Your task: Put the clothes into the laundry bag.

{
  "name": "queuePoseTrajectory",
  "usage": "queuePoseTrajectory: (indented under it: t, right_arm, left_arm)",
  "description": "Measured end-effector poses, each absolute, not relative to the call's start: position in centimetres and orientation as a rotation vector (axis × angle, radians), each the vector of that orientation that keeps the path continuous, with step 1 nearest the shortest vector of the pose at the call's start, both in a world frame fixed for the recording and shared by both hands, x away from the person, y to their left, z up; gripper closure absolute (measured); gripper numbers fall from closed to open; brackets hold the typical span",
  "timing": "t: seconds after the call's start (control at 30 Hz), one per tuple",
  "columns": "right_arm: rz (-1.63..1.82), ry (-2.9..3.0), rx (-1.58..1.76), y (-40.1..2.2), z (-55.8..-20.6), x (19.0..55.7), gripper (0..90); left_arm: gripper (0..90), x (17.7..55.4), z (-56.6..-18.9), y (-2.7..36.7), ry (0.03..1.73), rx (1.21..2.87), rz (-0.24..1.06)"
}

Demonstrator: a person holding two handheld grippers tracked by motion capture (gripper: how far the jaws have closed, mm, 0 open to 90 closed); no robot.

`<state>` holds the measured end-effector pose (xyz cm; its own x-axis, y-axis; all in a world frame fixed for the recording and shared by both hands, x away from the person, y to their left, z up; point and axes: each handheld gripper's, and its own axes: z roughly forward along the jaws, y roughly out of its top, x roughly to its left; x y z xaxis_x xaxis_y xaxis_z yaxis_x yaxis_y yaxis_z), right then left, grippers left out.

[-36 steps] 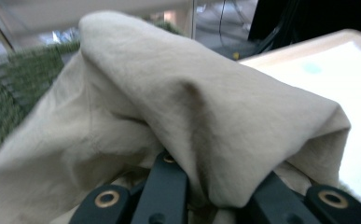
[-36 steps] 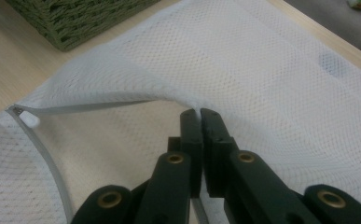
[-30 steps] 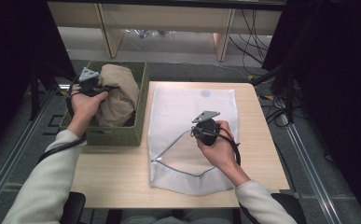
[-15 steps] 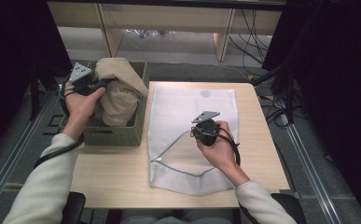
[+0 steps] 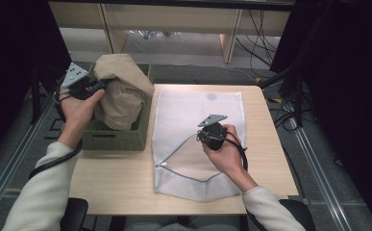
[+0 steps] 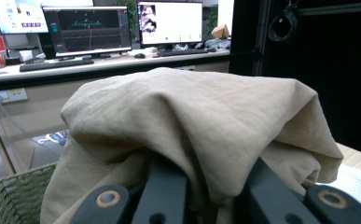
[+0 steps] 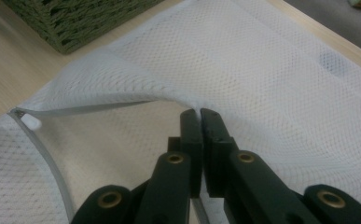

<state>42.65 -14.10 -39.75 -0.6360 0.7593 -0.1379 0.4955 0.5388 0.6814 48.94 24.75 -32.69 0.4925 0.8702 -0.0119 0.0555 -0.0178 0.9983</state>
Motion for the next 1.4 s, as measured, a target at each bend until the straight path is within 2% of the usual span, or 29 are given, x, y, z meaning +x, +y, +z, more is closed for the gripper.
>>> queuePoseTrajectory:
  t: [0.03, 0.77, 1.4]
  right_arm:
    - [0.854, 2.358, 1.038, -14.1, -39.8, 42.6, 89.6]
    - [0.851, 2.355, 1.002, -14.1, -39.8, 42.6, 89.6]
    - [0.869, 2.364, 0.985, -14.1, -39.9, 42.7, 89.7]
  left_arm:
    - [87.8, 48.9, -32.5, 24.9, 0.822, 1.455, 0.827]
    - [87.9, 45.5, -29.2, 23.7, 0.664, 1.404, 0.838]
    - [87.9, 41.3, -27.7, 23.0, 0.526, 1.382, 0.748]
